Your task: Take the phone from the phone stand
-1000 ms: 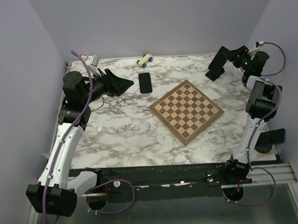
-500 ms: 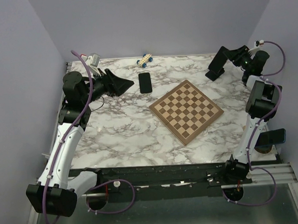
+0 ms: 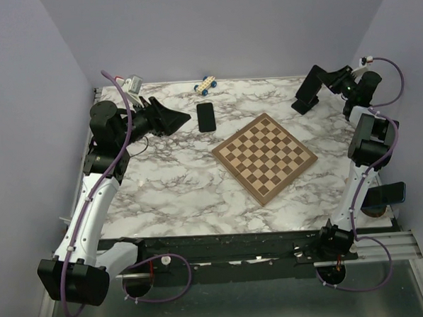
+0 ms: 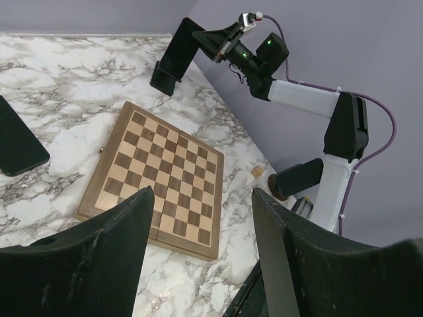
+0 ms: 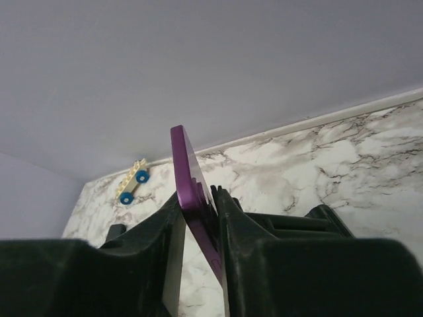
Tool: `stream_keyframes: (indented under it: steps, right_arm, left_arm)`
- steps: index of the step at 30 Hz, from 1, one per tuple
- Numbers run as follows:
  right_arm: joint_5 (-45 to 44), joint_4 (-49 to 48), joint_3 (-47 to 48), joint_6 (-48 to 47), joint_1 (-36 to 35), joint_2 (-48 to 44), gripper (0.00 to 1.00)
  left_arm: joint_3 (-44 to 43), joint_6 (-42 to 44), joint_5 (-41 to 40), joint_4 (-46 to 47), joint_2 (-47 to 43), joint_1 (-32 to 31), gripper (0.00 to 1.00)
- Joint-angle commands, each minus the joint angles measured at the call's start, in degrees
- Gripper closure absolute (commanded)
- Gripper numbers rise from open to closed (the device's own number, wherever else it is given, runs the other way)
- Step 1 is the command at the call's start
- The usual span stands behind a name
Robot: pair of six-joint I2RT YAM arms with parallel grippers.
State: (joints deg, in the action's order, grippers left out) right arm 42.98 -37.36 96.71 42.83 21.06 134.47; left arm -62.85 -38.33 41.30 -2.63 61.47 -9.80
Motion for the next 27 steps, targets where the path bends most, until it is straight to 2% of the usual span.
stream_keyframes:
  steps: [1,9,16,24,27]
  right_arm:
    - [1.5,-1.5,0.5,-0.5,-0.1,0.8,0.71]
    - [-0.1,-4.6,-3.9,-0.3,-0.1,-3.1,0.83]
    - [-3.6,-10.0,-10.0,2.2,-0.2,-9.4,0.98]
    - [-13.3,-14.2,-20.6,3.6,-0.2,-21.1,0.99]
    - [-19.4,-13.7,-27.4,8.3,-0.3,-27.2,0.99]
  left_arm:
    - [0.8,-0.4,1.8,1.6,0.1,0.2,0.32]
    - [1.0,-0.7,1.9,1.9,0.1,0.2,0.32]
    - [1.0,-0.8,2.1,2.1,-0.1,0.2,0.33]
    - [1.2,-0.9,1.8,2.1,-0.4,0.2,0.33]
    - [0.8,-1.0,0.8,1.0,-0.7,0.3,0.33]
